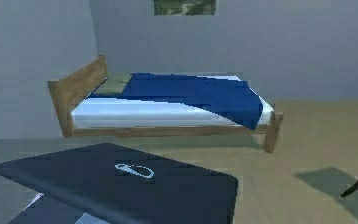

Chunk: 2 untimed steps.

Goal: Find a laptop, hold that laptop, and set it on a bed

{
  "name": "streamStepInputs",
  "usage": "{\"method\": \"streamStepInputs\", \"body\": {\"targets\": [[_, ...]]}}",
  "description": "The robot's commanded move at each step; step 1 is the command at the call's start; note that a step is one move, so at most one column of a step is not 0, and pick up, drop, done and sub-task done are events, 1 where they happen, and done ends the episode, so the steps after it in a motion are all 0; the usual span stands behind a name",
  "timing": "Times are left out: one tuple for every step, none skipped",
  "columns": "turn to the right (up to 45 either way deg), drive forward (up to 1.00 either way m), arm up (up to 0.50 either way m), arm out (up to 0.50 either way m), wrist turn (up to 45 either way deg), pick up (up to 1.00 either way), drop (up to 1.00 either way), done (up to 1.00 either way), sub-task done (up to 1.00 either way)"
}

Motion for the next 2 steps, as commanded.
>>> {"method": "streamStepInputs", "body": {"targets": [[-3.0,0.00,0.00,0.00,0.0,0.00,0.00,0.00,0.00],[0.0,1.00,0.00,0.00,0.0,0.00,0.00,0.00,0.00]]}}
